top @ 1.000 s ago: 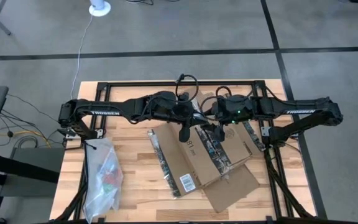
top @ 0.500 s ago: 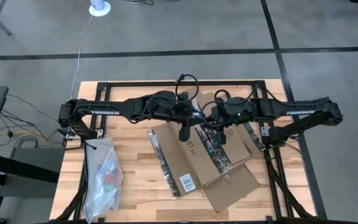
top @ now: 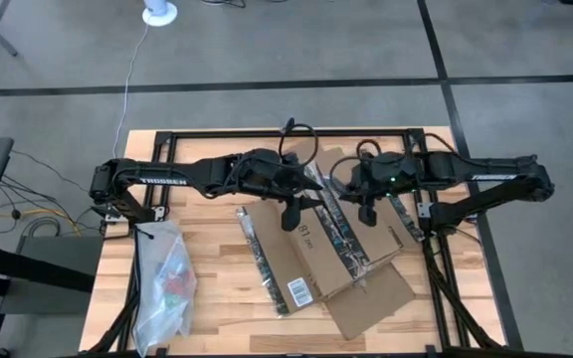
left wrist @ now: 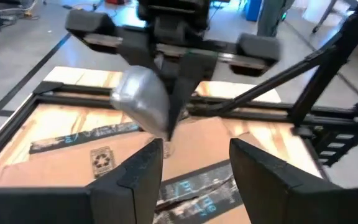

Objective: Unpack boxes
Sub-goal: Break down the box until it is fully flat

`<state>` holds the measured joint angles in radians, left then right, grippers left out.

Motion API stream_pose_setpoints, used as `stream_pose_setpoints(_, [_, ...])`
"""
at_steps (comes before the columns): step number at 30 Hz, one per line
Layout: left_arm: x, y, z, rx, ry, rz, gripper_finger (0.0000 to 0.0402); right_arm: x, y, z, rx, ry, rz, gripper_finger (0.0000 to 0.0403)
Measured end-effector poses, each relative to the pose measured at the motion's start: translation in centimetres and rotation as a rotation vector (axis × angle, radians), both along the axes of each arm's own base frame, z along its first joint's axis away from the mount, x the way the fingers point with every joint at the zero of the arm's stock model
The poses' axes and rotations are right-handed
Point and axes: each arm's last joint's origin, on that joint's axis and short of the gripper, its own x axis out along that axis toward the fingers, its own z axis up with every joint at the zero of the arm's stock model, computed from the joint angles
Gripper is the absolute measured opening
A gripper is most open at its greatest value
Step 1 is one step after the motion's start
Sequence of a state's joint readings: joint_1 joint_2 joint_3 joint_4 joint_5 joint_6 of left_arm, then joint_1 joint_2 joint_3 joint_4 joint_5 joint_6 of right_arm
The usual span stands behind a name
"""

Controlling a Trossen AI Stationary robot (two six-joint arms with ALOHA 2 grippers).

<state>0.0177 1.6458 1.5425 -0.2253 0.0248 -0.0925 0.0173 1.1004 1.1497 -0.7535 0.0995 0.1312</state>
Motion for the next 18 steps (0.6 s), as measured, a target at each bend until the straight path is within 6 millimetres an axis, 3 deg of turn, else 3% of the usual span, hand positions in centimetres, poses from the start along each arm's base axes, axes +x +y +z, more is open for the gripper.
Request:
stream_pose_setpoints(6, [-0.7,0.1,1.0,-0.003,-0.039,0.012,0.0172,-1.5,0.3,0.5,0.058,0.005,-0.016,0.0056])
stream_pose_setpoints(18, [-0.6,0.2,1.4,-0.005,-0.081,0.031,0.0172,0.6,0.1,-0.7,-0.105,0.061,0.011,0.0056])
